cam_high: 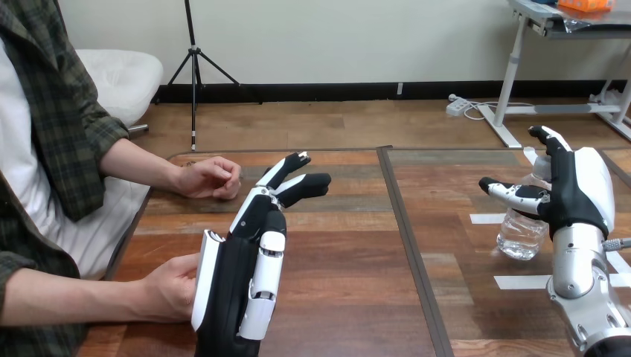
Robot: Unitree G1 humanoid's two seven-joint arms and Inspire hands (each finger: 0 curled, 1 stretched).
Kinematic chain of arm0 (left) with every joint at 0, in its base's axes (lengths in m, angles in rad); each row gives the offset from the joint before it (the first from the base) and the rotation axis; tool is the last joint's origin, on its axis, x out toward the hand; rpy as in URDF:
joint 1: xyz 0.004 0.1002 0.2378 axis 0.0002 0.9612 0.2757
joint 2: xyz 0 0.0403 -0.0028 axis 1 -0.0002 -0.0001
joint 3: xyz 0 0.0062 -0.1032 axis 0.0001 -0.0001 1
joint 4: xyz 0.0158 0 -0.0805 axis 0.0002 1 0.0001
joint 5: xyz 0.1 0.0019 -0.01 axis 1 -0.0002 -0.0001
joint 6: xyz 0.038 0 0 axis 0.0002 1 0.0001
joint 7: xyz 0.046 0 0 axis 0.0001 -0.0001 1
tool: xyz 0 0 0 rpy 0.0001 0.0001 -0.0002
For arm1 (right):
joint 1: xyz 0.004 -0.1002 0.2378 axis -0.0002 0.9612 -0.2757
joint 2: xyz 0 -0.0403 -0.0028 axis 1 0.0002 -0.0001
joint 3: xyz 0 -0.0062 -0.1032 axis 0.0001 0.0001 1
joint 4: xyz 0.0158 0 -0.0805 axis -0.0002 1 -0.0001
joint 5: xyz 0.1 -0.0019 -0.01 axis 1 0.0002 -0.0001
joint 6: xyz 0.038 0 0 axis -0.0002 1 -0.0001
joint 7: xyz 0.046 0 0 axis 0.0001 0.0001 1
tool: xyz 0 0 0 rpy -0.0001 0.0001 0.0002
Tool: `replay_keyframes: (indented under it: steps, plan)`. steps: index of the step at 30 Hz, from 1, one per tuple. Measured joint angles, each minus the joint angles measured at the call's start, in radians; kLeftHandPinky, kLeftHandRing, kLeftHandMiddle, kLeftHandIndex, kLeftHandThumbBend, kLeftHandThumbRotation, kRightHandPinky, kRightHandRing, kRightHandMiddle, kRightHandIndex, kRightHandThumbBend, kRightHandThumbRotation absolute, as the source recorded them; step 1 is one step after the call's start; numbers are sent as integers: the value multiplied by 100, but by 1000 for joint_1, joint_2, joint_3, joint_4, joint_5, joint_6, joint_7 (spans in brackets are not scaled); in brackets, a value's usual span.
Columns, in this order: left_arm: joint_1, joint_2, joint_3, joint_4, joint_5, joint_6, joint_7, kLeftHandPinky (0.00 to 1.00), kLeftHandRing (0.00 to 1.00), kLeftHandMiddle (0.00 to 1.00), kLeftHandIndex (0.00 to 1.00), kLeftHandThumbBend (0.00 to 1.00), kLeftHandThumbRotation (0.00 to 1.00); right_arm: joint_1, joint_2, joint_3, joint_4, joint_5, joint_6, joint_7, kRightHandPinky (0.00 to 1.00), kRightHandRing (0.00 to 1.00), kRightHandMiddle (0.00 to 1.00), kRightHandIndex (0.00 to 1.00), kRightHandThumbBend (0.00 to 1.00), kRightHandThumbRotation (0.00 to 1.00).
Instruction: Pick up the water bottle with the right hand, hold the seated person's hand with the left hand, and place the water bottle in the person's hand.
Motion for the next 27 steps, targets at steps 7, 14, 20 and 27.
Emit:
replay_keyframes:
  steps: [7,14,20,27]
  plan:
    - [0,0,-1,0,-1,0,-1,100,74,75,83,0,100,-7,0,0,10,1,1,0,72,88,89,85,69,0]
    - [0,0,0,1,-3,-3,-2,100,73,75,83,0,100,-17,0,-3,20,9,1,6,74,88,90,86,68,0]
    - [0,0,1,1,-2,-8,-2,100,73,75,83,0,100,-20,3,-7,22,24,0,16,75,88,90,87,68,0]
    - [0,0,6,1,6,-8,2,100,73,75,83,0,100,-26,8,-19,41,53,-22,20,77,87,89,87,67,0]
